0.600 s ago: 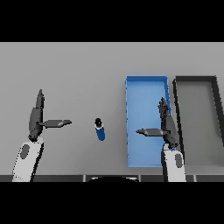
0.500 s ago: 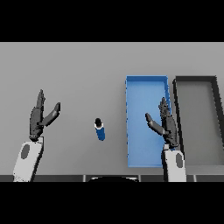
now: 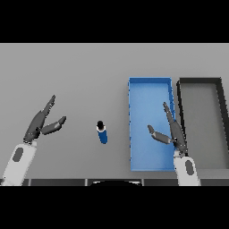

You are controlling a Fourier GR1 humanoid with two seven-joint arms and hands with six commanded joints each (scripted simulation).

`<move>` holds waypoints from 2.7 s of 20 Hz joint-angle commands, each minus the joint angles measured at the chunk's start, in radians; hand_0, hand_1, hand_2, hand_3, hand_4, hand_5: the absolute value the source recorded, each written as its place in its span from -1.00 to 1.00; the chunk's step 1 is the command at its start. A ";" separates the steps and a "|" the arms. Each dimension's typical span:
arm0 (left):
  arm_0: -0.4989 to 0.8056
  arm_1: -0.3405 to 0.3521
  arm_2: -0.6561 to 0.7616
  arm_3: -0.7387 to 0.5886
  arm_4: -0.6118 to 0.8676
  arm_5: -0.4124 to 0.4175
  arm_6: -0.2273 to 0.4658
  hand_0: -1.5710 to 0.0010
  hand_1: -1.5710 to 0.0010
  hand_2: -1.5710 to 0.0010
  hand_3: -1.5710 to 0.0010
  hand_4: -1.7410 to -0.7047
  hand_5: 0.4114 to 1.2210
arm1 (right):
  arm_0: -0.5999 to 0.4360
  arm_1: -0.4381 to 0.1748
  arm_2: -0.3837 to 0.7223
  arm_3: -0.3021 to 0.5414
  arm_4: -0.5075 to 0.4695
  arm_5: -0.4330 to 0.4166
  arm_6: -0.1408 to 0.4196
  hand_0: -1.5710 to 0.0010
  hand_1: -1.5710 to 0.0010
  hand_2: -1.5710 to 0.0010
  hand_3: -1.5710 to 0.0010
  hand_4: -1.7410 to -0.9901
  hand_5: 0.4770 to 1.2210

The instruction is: Pick up the blue pipe and place it into the blue bin.

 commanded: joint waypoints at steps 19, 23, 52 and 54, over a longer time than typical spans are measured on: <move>0.053 -0.049 -0.300 -0.225 -0.117 -0.166 0.115 1.00 1.00 1.00 1.00 0.16 -0.83 | 0.000 0.009 0.010 -0.036 -0.013 0.011 0.053 1.00 1.00 1.00 1.00 0.42 -0.76; -0.005 -0.149 -0.319 -0.123 -0.161 -0.132 0.101 1.00 1.00 1.00 1.00 0.16 -0.81 | 0.020 0.020 0.010 -0.043 -0.019 0.009 0.045 1.00 1.00 1.00 1.00 0.42 -0.79; -0.053 -0.435 -0.349 0.044 -0.153 -0.063 -0.077 -0.90 -0.92 -0.93 -0.92 -0.52 0.94 | 0.022 0.001 -0.001 -0.027 -0.012 0.013 0.036 1.00 1.00 1.00 1.00 0.55 -0.79; -0.071 -0.461 -0.340 0.022 -0.146 -0.061 -0.098 -0.94 -0.95 -0.96 -0.95 -0.51 0.96 | 0.016 -0.003 -0.009 -0.031 -0.020 0.014 0.050 1.00 1.00 1.00 1.00 0.56 -0.80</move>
